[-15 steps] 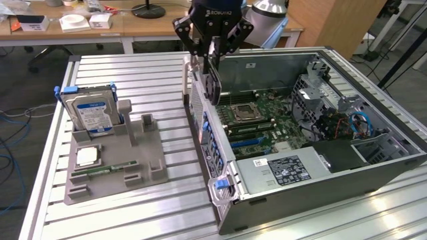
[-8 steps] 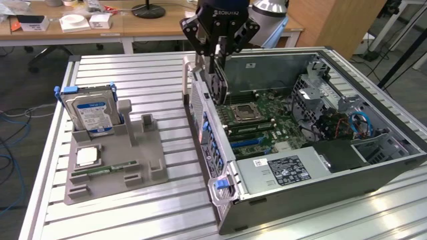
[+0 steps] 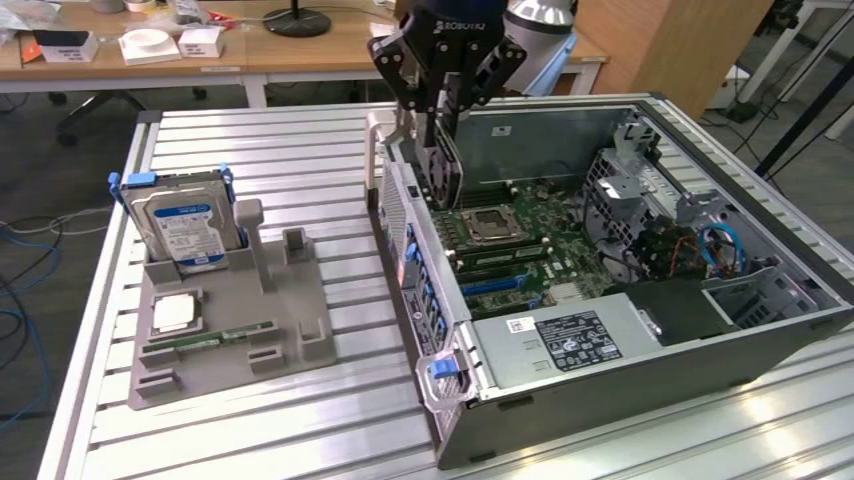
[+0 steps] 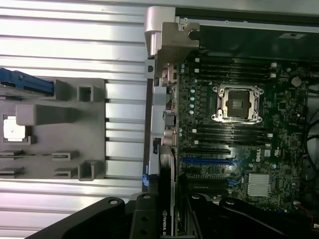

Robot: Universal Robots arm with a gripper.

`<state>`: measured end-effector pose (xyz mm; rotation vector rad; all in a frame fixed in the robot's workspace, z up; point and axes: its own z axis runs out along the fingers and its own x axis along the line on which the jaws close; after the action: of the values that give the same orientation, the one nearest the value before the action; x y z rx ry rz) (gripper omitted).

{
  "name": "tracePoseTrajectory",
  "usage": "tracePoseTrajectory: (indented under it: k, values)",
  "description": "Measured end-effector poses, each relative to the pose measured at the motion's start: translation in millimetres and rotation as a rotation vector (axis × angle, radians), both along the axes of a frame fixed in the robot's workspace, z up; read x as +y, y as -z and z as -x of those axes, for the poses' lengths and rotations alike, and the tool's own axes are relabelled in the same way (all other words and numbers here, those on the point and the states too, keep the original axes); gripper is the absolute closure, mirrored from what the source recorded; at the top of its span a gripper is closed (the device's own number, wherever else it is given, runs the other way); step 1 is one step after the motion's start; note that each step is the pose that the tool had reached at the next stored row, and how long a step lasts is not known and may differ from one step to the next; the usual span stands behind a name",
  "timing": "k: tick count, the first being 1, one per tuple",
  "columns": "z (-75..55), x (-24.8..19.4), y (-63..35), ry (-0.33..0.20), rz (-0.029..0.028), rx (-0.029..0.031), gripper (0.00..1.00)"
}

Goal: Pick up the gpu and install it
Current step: 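Pick up the gpu and move the gpu toward the slot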

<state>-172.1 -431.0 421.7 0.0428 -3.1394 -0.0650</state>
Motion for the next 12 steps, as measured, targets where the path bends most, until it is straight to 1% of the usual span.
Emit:
tracePoseTrajectory:
  k: [12]
  values:
    - [-7.5, -0.2, 0.0, -0.001, 0.0000, 0.0000, 0.74]
